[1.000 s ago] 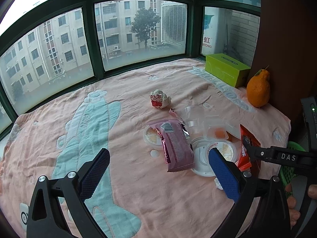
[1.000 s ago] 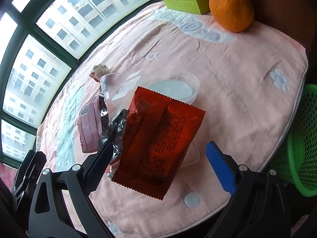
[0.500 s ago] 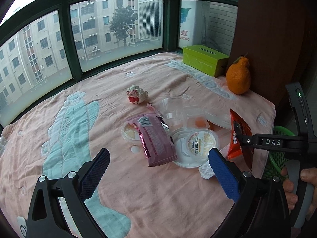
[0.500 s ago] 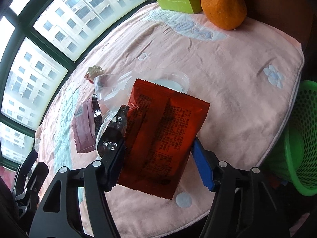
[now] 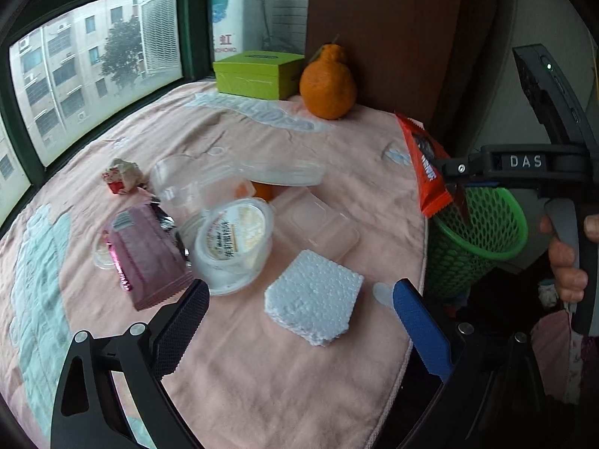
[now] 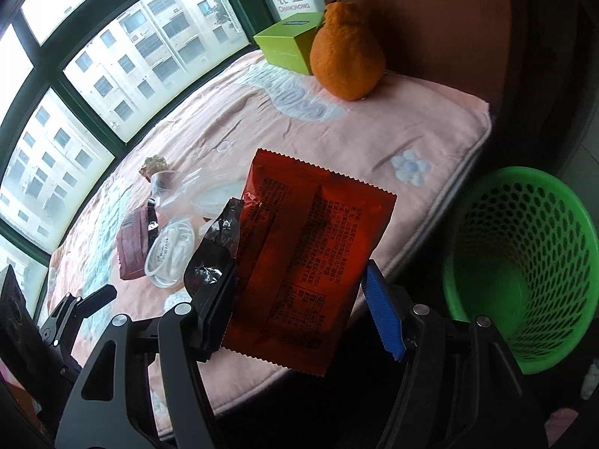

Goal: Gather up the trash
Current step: 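Carry the red wrapper over the green basket and open the right gripper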

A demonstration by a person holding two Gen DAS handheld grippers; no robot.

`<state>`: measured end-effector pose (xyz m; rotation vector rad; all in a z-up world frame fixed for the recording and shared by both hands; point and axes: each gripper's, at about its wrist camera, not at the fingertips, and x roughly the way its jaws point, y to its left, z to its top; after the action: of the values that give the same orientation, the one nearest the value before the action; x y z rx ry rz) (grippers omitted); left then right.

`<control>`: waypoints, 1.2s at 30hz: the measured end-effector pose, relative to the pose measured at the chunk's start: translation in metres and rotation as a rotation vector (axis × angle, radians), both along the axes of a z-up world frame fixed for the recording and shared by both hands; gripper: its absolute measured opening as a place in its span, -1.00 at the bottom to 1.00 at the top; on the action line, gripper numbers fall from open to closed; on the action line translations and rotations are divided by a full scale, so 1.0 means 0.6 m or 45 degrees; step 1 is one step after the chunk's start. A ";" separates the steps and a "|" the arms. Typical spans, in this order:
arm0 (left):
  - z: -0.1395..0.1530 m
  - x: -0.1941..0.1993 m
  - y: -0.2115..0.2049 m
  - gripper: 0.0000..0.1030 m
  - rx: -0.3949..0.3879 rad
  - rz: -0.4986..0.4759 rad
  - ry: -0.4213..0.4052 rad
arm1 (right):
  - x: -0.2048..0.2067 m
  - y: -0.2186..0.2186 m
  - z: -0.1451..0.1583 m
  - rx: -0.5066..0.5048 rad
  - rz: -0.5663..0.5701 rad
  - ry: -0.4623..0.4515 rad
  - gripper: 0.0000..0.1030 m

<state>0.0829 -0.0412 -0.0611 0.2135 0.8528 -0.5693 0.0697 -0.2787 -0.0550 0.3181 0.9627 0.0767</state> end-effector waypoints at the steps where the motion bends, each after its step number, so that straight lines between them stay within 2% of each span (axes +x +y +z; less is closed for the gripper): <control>1: -0.007 0.001 -0.006 0.86 0.010 -0.019 0.007 | -0.005 -0.011 -0.001 -0.013 -0.014 0.001 0.27; 9: -0.050 0.019 -0.033 0.86 0.098 -0.053 0.039 | -0.039 -0.128 -0.036 -0.070 -0.193 0.062 0.27; 15: -0.066 0.031 -0.028 0.86 0.101 0.013 0.074 | -0.054 -0.193 -0.078 -0.145 -0.281 0.133 0.27; 18: -0.073 0.031 -0.029 0.85 0.112 0.006 0.077 | -0.056 -0.214 -0.101 -0.162 -0.300 0.172 0.27; 20: -0.077 0.031 -0.030 0.70 0.122 0.004 0.071 | -0.055 -0.224 -0.116 -0.175 -0.305 0.195 0.27; 21: -0.079 0.031 -0.031 0.54 0.122 0.001 0.083 | -0.054 -0.228 -0.124 -0.180 -0.314 0.209 0.28; 23: -0.082 0.033 -0.032 0.42 0.115 0.005 0.105 | -0.055 -0.241 -0.140 -0.167 -0.321 0.234 0.28; 24: -0.082 0.031 -0.032 0.34 0.108 0.001 0.106 | -0.053 -0.246 -0.147 -0.171 -0.329 0.243 0.28; 29: -0.072 0.015 -0.031 0.33 0.096 0.005 0.090 | -0.051 -0.269 -0.171 -0.159 -0.364 0.279 0.30; 33: -0.049 -0.007 -0.030 0.33 0.057 -0.001 0.085 | -0.051 -0.290 -0.181 -0.149 -0.390 0.281 0.54; 36: -0.027 -0.018 -0.041 0.33 0.021 -0.020 0.067 | -0.050 -0.299 -0.179 -0.160 -0.408 0.273 0.62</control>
<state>0.0719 -0.0656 -0.0772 0.2212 0.9076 -0.5852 0.0398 -0.4580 -0.1622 0.3658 1.1117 -0.3146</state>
